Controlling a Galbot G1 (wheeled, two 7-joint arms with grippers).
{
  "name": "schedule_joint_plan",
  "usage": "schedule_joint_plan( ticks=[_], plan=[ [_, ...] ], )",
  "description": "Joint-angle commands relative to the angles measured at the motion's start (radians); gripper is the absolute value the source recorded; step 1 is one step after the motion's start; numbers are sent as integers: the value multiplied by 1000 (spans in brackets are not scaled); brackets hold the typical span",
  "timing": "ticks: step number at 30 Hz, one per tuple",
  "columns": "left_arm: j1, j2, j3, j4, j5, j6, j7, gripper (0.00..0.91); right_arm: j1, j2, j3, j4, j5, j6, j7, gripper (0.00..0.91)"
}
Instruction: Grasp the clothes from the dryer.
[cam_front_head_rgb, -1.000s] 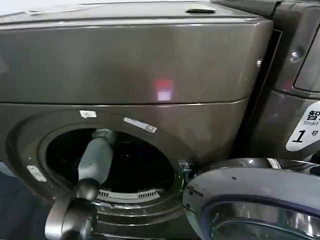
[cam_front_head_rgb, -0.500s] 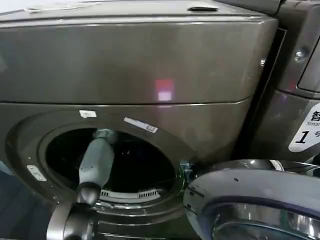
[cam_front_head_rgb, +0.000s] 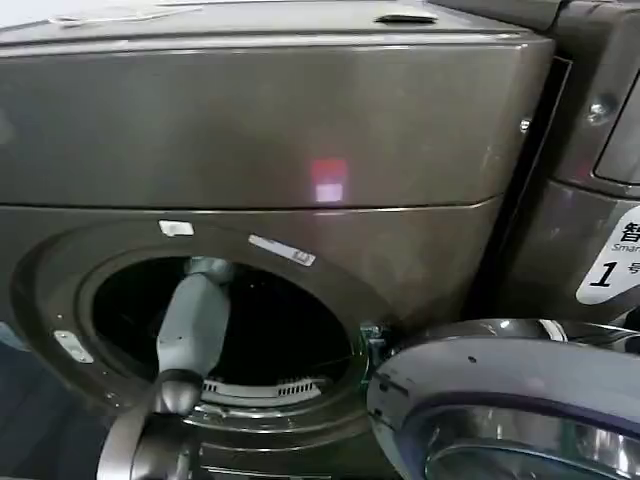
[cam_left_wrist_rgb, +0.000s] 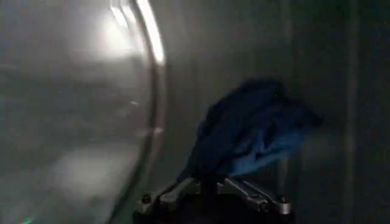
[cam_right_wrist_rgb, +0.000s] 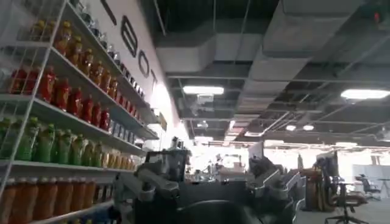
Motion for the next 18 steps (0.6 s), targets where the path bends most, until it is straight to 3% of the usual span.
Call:
schedule_joint_plan(
  ticks=[1,11,18],
  plan=[
    [44,-34,-22,-58,-303,111,-467,0,10,3,-19,2,-10,16,11,907],
    [128,-86,7,-143,-786,242,-893,0,7,1,-26,0,-17,26,12,907],
    [207,-125,8,-273,-1002,290,-1003,0,4,-1,-30,-1,-29,29,30,907]
  ],
)
